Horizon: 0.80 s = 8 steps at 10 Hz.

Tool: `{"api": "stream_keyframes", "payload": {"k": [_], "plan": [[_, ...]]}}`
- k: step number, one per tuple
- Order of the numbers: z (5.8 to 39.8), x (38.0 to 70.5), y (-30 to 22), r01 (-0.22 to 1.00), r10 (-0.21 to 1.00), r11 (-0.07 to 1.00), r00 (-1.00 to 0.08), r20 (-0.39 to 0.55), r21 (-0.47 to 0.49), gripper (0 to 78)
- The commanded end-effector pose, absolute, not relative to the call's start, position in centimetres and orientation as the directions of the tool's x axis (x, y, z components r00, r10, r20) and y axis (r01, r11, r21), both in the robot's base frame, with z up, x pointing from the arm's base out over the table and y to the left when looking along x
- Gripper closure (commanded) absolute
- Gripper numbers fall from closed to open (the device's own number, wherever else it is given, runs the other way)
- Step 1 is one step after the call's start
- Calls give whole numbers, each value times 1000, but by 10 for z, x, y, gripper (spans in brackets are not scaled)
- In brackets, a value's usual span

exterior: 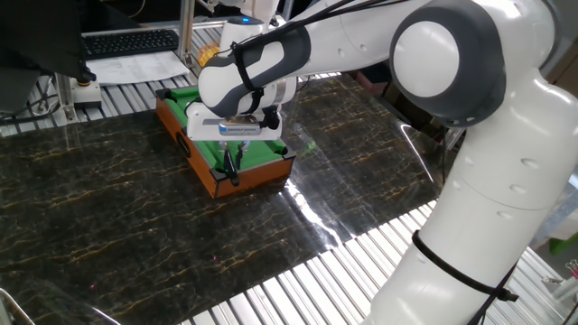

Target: Hit the pool ball

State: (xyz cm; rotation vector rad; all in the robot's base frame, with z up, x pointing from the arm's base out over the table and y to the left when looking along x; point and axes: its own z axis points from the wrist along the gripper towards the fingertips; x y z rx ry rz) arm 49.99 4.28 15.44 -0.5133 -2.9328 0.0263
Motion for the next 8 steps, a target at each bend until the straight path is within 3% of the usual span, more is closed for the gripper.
{"api": "stream_keyframes", "payload": {"k": [1,8], "plan": [[155,501,43,329,330,944,-931,156,-32,1],[147,499,42,323,323,946,-933,158,-27,1]]}}
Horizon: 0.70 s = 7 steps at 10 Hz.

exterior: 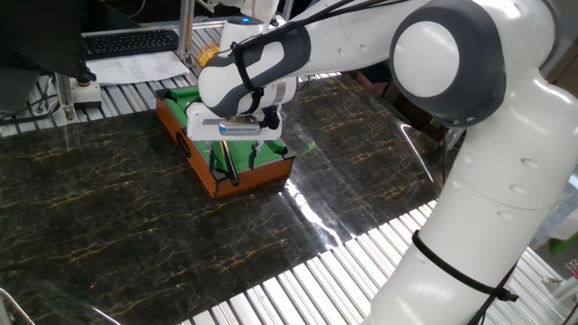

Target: Hit the pool ball

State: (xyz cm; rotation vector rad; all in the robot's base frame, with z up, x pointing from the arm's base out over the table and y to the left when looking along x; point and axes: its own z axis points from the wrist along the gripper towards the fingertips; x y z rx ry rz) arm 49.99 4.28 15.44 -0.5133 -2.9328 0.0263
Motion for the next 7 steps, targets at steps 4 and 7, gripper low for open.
{"api": "stream_keyframes", "payload": {"k": [4,7], "plan": [[140,498,41,305,305,952,-939,161,-26,1],[140,498,41,290,290,957,-944,160,-26,1]]}}
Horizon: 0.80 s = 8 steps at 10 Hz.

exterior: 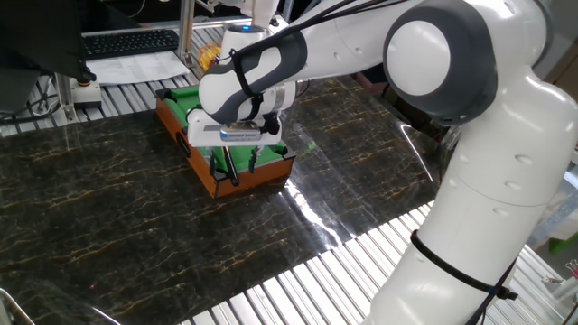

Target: Hit the pool ball

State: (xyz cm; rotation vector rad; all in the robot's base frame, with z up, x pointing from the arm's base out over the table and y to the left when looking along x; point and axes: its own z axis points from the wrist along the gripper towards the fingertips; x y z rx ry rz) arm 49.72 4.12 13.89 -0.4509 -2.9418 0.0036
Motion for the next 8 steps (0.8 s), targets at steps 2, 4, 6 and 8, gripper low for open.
{"api": "stream_keyframes", "payload": {"k": [2,4,6,8], "plan": [[140,498,41,281,281,959,-946,161,-25,1],[140,498,41,277,278,960,-947,162,-25,1],[138,498,41,273,274,962,-948,163,-24,1],[137,497,41,270,271,962,-949,162,-24,1]]}}
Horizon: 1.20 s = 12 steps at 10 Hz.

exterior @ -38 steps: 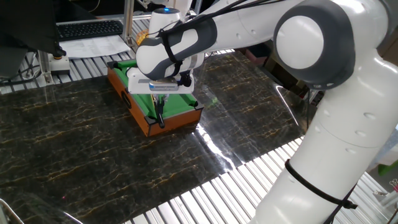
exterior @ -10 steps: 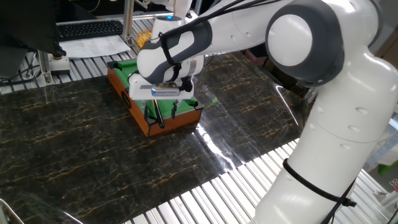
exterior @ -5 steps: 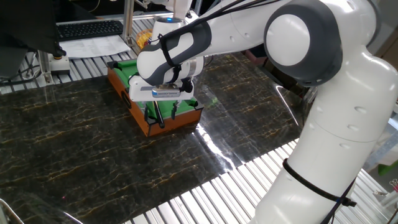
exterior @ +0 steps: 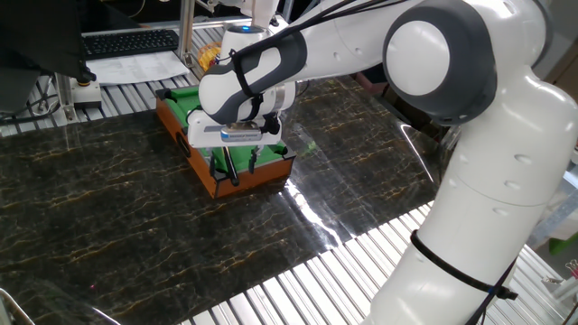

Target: Hit the pool ball

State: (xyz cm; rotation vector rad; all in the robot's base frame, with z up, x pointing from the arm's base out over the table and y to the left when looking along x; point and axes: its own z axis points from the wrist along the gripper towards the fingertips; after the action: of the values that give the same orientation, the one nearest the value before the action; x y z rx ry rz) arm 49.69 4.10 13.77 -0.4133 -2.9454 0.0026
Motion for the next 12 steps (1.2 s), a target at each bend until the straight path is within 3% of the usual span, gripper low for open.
{"api": "stream_keyframes", "payload": {"k": [1,12], "plan": [[137,497,41,271,271,962,-949,163,-23,1],[134,497,41,257,257,966,-953,163,-19,1]]}}
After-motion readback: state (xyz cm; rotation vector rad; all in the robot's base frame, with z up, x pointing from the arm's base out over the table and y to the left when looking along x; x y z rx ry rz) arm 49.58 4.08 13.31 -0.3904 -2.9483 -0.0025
